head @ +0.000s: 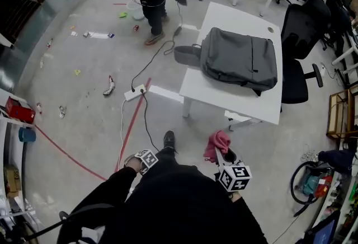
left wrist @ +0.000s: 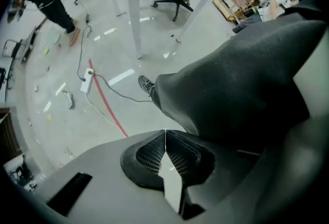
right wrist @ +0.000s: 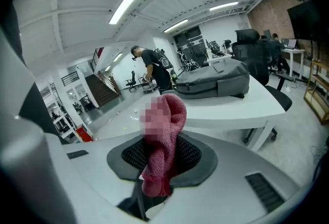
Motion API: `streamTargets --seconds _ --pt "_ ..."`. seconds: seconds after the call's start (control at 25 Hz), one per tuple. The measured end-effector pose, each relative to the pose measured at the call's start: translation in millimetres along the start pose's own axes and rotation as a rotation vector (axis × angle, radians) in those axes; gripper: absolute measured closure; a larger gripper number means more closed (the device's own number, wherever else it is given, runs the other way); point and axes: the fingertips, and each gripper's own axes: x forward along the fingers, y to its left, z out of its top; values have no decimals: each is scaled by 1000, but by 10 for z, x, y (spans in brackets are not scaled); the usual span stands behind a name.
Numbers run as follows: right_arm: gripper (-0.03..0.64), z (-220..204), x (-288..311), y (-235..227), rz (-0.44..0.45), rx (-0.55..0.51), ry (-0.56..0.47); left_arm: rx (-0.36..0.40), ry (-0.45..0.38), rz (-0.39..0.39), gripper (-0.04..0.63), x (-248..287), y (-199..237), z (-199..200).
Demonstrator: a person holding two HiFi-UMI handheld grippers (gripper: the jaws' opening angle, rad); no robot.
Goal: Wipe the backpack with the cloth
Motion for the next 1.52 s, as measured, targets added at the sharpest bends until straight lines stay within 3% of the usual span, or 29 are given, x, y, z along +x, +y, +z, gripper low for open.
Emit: streamTargets --seconds 0.12,0.28,0.36,0.56,0.76,0.92,1.04,1.16,1.32,1.52 --pt "508 310 264 -106 -78 2 -22 58 -6 8 575 -105 490 326" --pt "508 651 679 -174 -165 1 -20 247 5 76 575 -242 1076 715" --pt "508 777 920 -194 -195 9 -12 312 -30 79 575 -331 1255 946" --pt "507 1003 1685 -162 -208 -14 44 331 -325 39 575 -922 1520 1757" --pt "508 1170 2346 76 -105 -96 105 337 -635 -3 575 -1968 1361 2366" --pt "506 1267 2837 143 -4 -86 133 245 -859 -62 575 -2824 1190 2793" --pt "508 1287 3115 22 64 -12 166 134 -961 -119 575 -3256 1048 3117" --pt "507 1169 3166 -230 106 72 218 50 -988 -143 575 -3460 831 3303" --pt "508 1147 2957 -787 97 151 228 2 -955 -115 575 -3471 547 3528" --pt "507 1091 2526 -1692 32 247 197 86 -907 -82 575 -3418 109 3986"
